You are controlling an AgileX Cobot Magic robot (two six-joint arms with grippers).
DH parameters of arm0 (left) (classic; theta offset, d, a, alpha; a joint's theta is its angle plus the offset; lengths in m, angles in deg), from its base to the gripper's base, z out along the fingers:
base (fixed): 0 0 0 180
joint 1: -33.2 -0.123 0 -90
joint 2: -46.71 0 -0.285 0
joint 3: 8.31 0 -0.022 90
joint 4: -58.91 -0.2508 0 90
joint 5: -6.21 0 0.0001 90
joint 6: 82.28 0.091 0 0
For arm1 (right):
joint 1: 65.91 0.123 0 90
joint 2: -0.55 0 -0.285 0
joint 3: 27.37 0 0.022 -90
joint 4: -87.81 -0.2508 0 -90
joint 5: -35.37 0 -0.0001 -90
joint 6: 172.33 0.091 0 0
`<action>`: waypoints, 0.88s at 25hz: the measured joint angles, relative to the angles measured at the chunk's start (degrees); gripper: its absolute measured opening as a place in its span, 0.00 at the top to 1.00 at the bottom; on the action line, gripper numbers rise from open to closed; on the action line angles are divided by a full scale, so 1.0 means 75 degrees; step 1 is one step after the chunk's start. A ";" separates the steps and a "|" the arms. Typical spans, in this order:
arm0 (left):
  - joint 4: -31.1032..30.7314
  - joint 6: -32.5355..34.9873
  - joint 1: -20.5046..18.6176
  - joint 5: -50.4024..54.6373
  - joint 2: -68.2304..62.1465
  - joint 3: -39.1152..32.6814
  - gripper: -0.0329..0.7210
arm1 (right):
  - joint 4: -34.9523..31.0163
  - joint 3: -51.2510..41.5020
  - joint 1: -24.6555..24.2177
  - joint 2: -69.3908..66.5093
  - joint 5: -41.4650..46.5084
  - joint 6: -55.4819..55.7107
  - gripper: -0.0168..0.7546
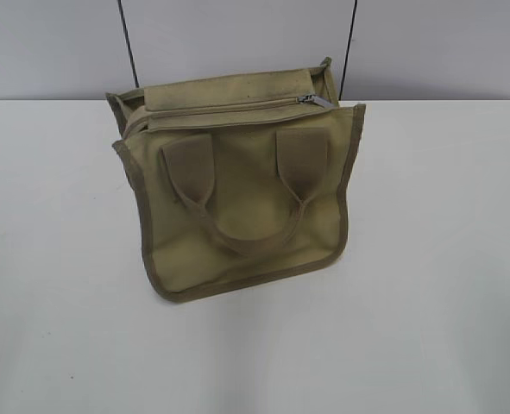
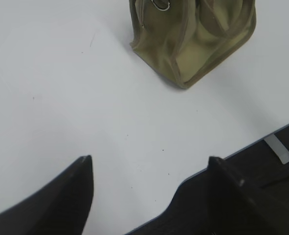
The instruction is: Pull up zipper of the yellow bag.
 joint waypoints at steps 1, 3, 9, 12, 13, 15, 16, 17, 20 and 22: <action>0.0000 0.0000 0.0000 0.0000 0.0000 0.0000 0.26 | -0.0009 -0.0013 0.0000 0.0000 -0.0007 0.0000 0.22; 0.0000 0.0000 0.0000 -0.0017 0.0000 0.0000 0.27 | -0.0021 -0.0014 0.0000 0.0000 -0.0007 0.0000 0.22; 0.0000 0.0006 -0.0408 -0.0033 0.0034 0.0000 0.31 | -0.0168 -0.0023 -0.0558 0.0249 -0.0014 -0.0009 0.22; 0.0000 0.0006 -0.1112 -0.0040 0.0146 0.0000 0.33 | -0.0318 -0.0023 -0.1650 0.0529 -0.0025 -0.0009 0.22; 0.0000 0.0006 -0.1414 -0.0040 0.0198 0.0000 0.34 | -0.0368 -0.0023 -0.2075 0.0603 -0.0025 -0.0009 0.22; 0.0000 0.0006 -0.1954 -0.0046 0.0348 0.0000 0.35 | -0.0399 -0.0023 -0.2810 0.0814 -0.0025 -0.0009 0.22; 0.0000 0.0006 -0.2218 -0.0046 0.0479 0.0000 0.35 | -0.0399 -0.0023 -0.3166 0.0926 -0.0025 -0.0009 0.22; 0.0000 0.0006 -0.2448 -0.0046 0.0638 0.0000 0.35 | -0.0399 -0.0023 -0.3415 0.1080 -0.0025 0.0001 0.22; 0.0000 0.0006 -0.2850 -0.0046 0.1124 0.0000 0.35 | -0.0405 -0.0023 -0.3892 0.1578 -0.0025 0.0001 0.22; 0.0000 0.0006 -0.2930 -0.0033 0.1401 0.0000 0.35 | -0.0405 -0.0023 -0.3972 0.1904 -0.0025 0.0001 0.22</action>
